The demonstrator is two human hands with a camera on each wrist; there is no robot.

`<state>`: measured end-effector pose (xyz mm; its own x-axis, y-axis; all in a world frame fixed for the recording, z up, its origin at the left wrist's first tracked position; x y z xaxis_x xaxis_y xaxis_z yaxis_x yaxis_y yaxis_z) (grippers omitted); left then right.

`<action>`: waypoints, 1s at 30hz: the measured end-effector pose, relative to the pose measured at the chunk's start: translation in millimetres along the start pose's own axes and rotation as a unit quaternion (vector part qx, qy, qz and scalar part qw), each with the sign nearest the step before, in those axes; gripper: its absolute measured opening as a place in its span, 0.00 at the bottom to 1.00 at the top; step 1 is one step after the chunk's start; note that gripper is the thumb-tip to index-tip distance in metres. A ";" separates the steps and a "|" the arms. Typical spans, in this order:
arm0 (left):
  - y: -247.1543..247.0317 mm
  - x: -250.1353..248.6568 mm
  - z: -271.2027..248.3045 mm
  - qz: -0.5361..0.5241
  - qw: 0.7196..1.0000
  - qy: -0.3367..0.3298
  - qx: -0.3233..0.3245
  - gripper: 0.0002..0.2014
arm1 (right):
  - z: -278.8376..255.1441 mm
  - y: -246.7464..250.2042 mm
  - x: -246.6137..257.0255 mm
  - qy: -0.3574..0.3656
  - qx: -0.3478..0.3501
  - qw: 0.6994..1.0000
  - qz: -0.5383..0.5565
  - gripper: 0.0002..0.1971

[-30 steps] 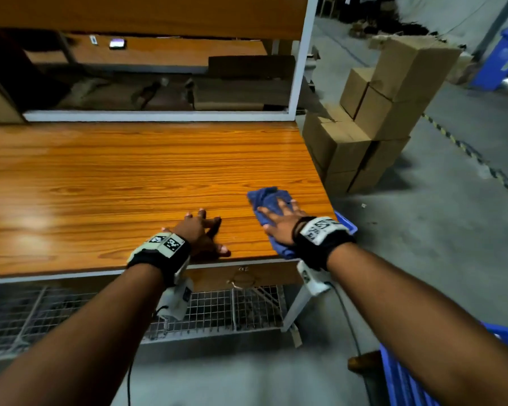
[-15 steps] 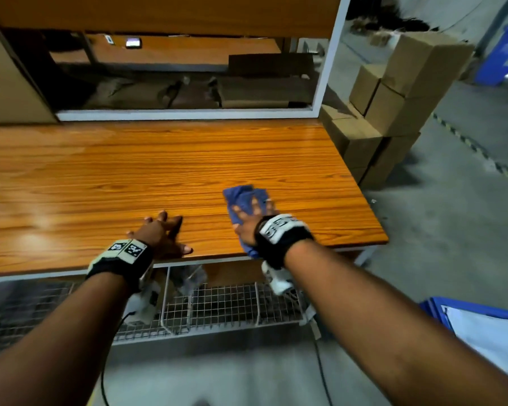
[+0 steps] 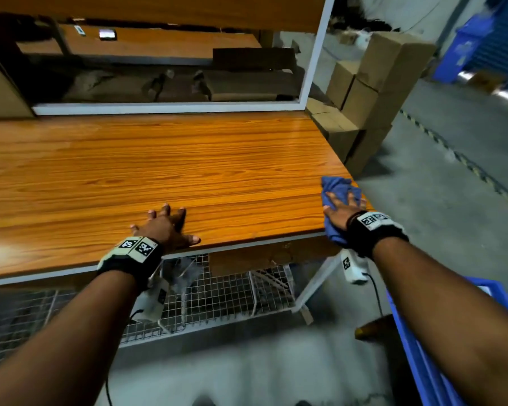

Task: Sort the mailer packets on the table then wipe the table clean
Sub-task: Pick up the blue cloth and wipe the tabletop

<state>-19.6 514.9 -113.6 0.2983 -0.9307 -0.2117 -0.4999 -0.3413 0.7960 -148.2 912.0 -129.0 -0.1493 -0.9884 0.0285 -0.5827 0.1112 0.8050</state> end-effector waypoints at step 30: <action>-18.9 -60.2 10.0 0.008 1.000 -0.015 -0.012 0.35 | -61.5 -51.8 65.8 0.179 -0.099 0.978 -0.026 0.27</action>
<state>-36.3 576.0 -121.6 0.2666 -0.9393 -0.2160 -0.4851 -0.3244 0.8120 -78.7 834.9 -132.4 0.1868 -0.9690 0.1619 -0.4108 0.0727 0.9088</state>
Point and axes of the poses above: each hand's wrist, its own z-axis towards the middle knuckle, its own y-axis out of the back of the hand, x = y × z, the point moved 5 cm from there along z, towards the middle knuckle, and after that the axes turned 11 degrees about x, right-handed, at the moved point
